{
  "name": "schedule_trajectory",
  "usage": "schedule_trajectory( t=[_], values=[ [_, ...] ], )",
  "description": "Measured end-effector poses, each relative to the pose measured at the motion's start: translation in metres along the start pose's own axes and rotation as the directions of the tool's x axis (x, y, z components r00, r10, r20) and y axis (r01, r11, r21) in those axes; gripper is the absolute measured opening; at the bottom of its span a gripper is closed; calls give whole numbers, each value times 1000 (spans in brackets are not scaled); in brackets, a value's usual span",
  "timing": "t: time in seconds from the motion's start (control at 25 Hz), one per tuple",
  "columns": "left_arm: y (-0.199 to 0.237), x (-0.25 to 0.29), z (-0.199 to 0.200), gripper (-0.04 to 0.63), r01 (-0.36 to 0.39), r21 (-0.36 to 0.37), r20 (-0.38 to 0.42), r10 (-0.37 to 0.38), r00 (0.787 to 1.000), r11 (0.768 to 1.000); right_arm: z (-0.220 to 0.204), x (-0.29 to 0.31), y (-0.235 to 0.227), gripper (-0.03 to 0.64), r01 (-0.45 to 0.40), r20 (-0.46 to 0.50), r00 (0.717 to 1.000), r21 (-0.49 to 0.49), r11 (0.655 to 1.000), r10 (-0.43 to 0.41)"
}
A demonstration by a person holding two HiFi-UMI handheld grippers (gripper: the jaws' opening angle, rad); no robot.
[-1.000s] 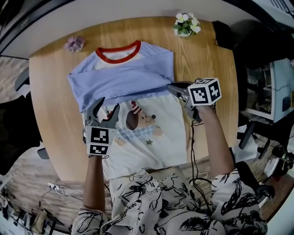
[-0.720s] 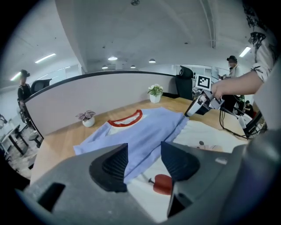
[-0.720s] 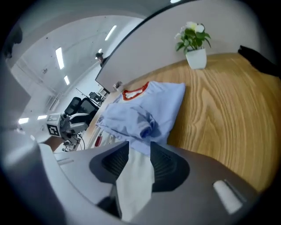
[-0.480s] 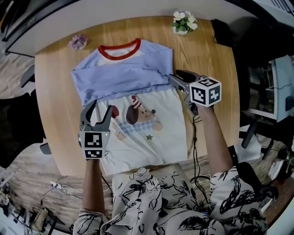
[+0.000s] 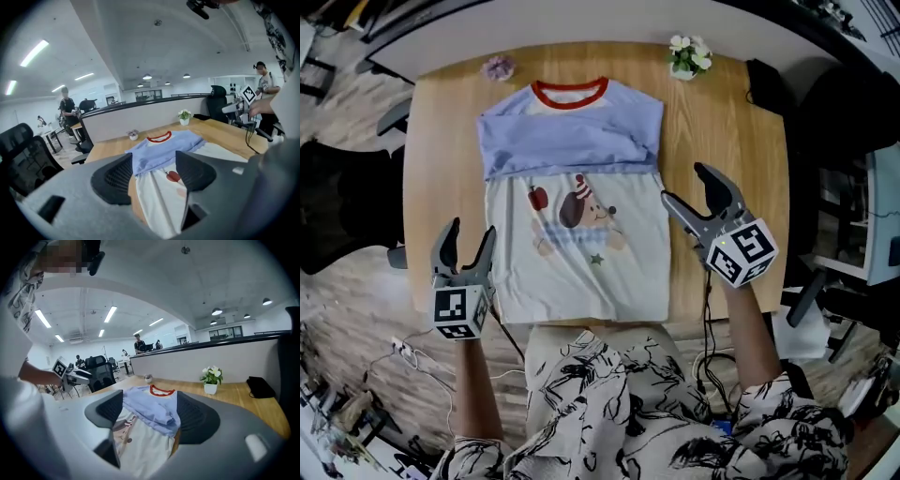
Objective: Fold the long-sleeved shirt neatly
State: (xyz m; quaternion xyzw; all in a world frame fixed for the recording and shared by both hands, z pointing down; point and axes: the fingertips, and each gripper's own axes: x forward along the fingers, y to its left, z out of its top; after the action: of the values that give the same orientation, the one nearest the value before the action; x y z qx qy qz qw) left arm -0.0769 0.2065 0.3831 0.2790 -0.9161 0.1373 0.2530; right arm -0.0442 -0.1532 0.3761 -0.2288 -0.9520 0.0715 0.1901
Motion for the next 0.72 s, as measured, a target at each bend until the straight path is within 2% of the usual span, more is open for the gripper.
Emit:
schedule_trajectory(
  t=[0.04, 0.12, 0.24, 0.4, 0.56, 0.72],
  values=[
    [1, -13, -1, 301, -11, -13, 8, 11, 1000, 1000, 0, -11, 5, 385, 12, 18, 1000, -5, 1000, -12],
    [1, -36, -8, 310, -21, -17, 7, 21, 1000, 1000, -4, -32, 15, 396, 39, 37, 999, -22, 999, -38],
    [0, -60, -16, 330, -12, -13, 10, 12, 1000, 1000, -12, -53, 31, 391, 86, 33, 996, -66, 994, -84],
    [-3, -101, -35, 330, 9, -41, 44, -8, 999, 999, -23, -85, 64, 367, 161, 43, 987, -105, 981, -157],
    [-4, -132, -65, 330, 56, -37, 50, -54, 997, 998, -49, -114, 100, 336, 219, 34, 976, -65, 974, -217],
    [-11, -152, -105, 328, 93, -49, 32, -92, 995, 994, -101, -139, 131, 325, 266, -39, 963, -30, 963, -267]
  ],
)
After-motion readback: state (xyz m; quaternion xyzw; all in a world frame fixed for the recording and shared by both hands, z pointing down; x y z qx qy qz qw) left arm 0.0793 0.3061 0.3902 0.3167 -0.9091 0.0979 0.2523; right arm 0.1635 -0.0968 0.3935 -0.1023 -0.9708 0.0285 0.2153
